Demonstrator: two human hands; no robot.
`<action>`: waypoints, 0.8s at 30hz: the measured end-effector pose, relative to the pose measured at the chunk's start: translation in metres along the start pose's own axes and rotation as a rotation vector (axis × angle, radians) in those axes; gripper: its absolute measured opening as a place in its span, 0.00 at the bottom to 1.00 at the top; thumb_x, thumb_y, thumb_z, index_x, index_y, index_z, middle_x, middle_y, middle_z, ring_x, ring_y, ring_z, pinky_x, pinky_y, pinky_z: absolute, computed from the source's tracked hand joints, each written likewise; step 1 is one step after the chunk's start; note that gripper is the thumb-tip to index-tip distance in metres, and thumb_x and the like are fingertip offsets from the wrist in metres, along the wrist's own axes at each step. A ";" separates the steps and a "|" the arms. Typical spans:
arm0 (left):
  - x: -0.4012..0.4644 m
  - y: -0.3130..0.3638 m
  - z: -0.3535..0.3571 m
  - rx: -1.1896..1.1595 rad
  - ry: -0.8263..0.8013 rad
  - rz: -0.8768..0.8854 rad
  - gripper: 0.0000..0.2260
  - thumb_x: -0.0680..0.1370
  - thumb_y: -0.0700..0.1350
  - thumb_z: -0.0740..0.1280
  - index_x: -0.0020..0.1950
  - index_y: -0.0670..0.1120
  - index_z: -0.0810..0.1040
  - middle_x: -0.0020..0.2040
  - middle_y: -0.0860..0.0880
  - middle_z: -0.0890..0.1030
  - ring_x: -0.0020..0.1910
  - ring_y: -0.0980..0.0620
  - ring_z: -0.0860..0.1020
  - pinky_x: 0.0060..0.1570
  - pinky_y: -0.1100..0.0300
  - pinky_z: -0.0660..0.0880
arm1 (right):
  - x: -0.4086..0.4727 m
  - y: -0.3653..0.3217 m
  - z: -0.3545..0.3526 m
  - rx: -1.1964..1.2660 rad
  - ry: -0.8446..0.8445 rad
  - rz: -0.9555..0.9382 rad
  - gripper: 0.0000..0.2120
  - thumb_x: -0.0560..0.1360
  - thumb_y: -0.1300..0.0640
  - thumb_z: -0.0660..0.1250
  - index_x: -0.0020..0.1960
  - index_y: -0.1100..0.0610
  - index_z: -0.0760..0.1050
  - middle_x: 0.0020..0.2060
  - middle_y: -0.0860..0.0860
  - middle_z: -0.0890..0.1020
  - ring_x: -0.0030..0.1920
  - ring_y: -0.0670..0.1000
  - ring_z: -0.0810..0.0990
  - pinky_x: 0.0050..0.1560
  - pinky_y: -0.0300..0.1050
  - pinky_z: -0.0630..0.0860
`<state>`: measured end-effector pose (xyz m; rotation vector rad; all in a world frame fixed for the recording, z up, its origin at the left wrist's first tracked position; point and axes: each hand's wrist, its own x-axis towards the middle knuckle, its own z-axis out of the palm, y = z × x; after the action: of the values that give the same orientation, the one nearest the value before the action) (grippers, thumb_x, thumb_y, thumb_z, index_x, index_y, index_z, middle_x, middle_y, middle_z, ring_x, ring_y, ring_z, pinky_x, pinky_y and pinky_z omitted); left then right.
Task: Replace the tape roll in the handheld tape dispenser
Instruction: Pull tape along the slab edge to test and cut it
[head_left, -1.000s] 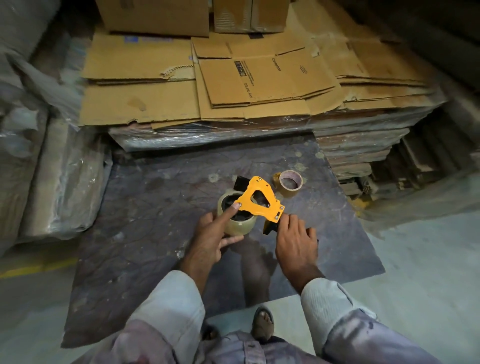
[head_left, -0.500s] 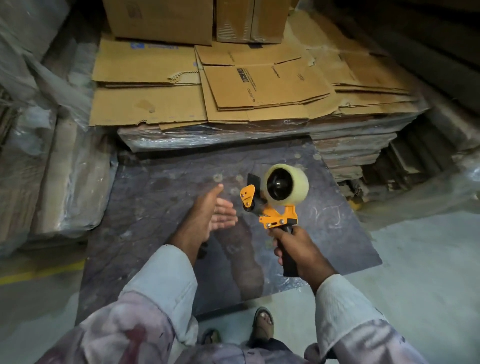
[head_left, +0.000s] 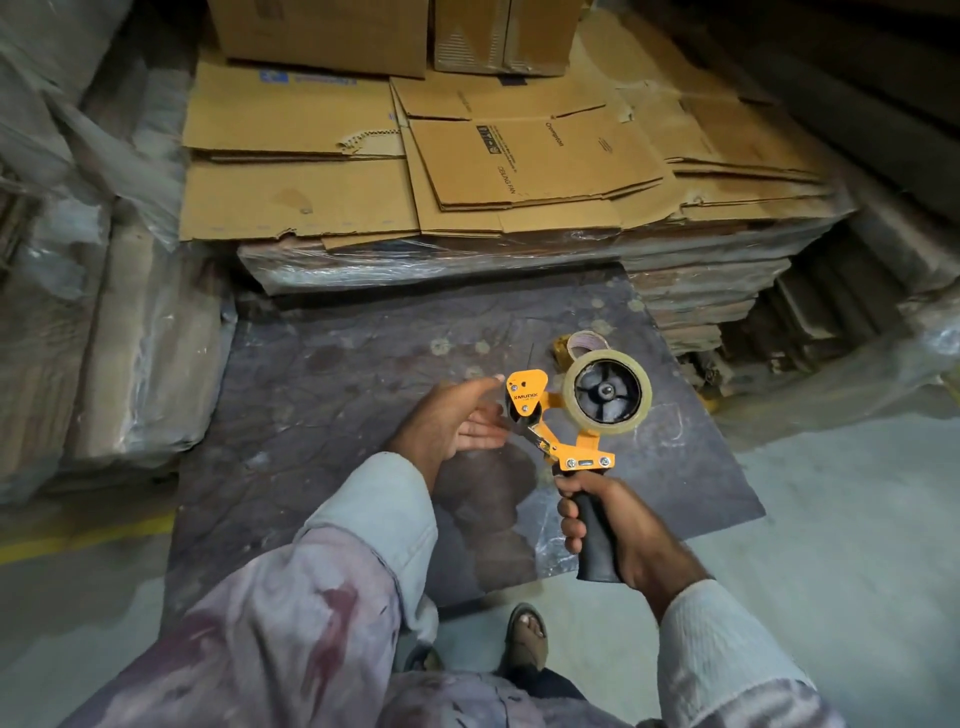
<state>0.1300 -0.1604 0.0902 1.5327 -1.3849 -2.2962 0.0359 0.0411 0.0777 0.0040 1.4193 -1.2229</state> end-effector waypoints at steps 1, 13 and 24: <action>0.000 0.001 0.001 0.007 0.021 0.025 0.15 0.78 0.48 0.71 0.50 0.34 0.79 0.39 0.37 0.85 0.35 0.44 0.85 0.31 0.55 0.83 | 0.000 0.001 0.000 -0.016 0.012 -0.012 0.10 0.77 0.62 0.63 0.38 0.56 0.68 0.28 0.53 0.70 0.23 0.50 0.65 0.23 0.42 0.64; 0.029 0.015 -0.005 -0.357 -0.066 0.213 0.09 0.78 0.47 0.60 0.41 0.46 0.76 0.48 0.45 0.83 0.44 0.49 0.75 0.42 0.54 0.71 | 0.005 0.004 -0.033 -0.099 0.131 -0.224 0.11 0.76 0.65 0.68 0.36 0.59 0.74 0.28 0.57 0.72 0.24 0.54 0.67 0.27 0.46 0.66; 0.043 -0.004 0.057 -0.053 -0.014 -0.075 0.36 0.70 0.72 0.68 0.56 0.39 0.80 0.49 0.40 0.86 0.47 0.42 0.86 0.49 0.48 0.83 | 0.036 -0.026 -0.071 -0.575 0.402 -0.402 0.14 0.74 0.53 0.74 0.33 0.57 0.75 0.23 0.54 0.78 0.24 0.53 0.75 0.30 0.48 0.71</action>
<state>0.0663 -0.1425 0.0631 1.5823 -1.2792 -2.3713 -0.0421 0.0531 0.0505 -0.4751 2.1637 -1.1239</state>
